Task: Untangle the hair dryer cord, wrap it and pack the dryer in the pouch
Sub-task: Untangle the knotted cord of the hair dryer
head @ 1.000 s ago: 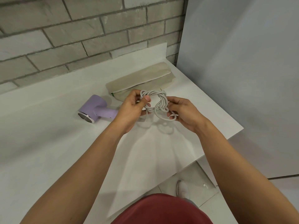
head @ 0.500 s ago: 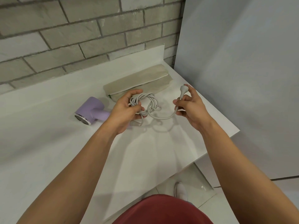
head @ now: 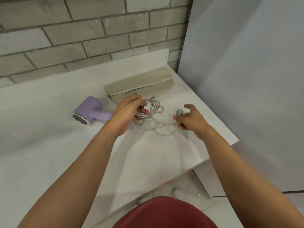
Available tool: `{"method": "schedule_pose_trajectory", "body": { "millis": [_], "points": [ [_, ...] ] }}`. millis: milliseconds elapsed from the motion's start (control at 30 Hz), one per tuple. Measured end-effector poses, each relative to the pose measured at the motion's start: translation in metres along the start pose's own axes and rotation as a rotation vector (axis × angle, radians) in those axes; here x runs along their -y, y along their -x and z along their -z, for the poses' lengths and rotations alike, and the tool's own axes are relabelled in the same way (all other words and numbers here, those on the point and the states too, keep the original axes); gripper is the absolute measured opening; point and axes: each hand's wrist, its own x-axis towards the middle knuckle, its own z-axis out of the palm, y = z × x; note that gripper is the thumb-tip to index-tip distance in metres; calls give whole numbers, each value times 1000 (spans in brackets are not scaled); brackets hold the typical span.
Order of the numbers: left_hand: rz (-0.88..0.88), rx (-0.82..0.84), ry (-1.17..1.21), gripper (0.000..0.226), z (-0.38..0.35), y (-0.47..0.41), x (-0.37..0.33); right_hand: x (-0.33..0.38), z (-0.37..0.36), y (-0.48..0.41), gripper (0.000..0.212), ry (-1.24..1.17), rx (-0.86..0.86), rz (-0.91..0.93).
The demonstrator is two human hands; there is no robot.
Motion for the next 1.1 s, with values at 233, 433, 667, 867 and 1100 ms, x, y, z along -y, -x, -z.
{"method": "schedule_pose_trajectory", "body": {
  "millis": [233,433,667,867,1100],
  "points": [
    [-86,16,-122,16,-4,6,2,-9,-12,0,40,482,62,58],
    [-123,23,-111,17,-1,11,0,28,-21,31,31,109,173,345],
    [-234,-37,-144,15,1,16,-8,32,-35,47,78,145,387,367],
    [-296,-103,-240,18,5,20,-6,34,-46,49,81,151,302,340],
    [-290,-154,-286,17,8,35,5,37,-66,51,70,177,237,328]
  ]
}}
